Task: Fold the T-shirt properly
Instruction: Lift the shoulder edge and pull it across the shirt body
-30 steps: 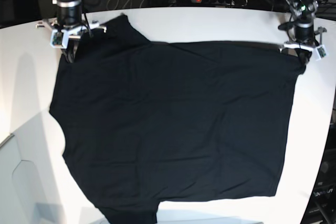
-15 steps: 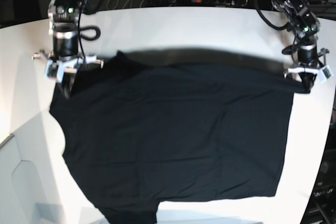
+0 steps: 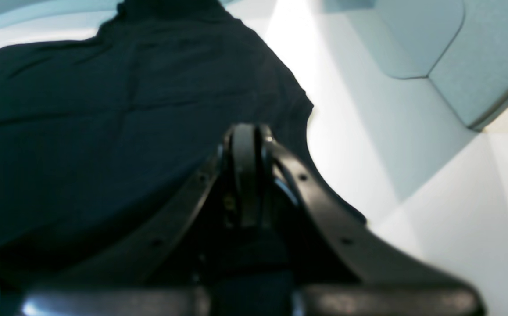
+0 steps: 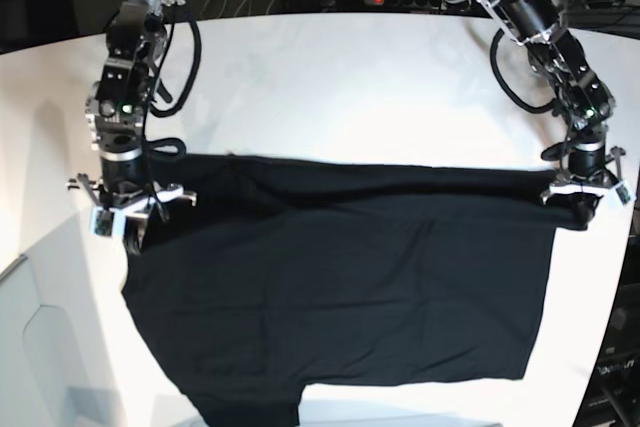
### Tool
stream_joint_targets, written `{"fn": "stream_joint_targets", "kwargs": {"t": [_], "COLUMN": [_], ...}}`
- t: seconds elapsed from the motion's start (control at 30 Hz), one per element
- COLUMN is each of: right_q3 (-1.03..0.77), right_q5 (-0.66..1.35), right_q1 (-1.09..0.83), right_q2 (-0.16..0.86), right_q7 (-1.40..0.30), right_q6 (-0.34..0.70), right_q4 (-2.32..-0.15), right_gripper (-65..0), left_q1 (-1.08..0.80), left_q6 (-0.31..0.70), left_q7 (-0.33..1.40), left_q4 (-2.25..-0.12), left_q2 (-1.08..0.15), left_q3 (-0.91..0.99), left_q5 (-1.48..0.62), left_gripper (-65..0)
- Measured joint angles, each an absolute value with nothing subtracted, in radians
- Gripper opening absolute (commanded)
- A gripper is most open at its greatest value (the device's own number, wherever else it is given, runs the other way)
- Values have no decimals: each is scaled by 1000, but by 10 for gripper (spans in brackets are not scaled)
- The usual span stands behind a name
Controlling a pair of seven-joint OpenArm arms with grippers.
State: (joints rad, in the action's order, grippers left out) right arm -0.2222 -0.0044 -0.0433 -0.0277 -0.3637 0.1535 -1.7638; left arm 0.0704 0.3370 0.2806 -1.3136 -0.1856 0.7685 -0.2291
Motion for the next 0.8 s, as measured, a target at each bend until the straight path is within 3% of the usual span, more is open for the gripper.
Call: {"fn": "stream_joint_targets", "kwargs": {"t": [0.8], "right_q3": [-144], "right_q5": [-4], "right_q1": [287], "right_q2": [-8], "right_q7": [-353], "right_q6": [154], "right_q4": [-1369], "right_gripper": [-650], "left_q1": [161], "left_q6": [334], "left_q7": [273], "left_q4": [-1188], "left_q2": [-208], "left_q3": [751], "left_q5": [-230], "left_gripper": [-649]}}
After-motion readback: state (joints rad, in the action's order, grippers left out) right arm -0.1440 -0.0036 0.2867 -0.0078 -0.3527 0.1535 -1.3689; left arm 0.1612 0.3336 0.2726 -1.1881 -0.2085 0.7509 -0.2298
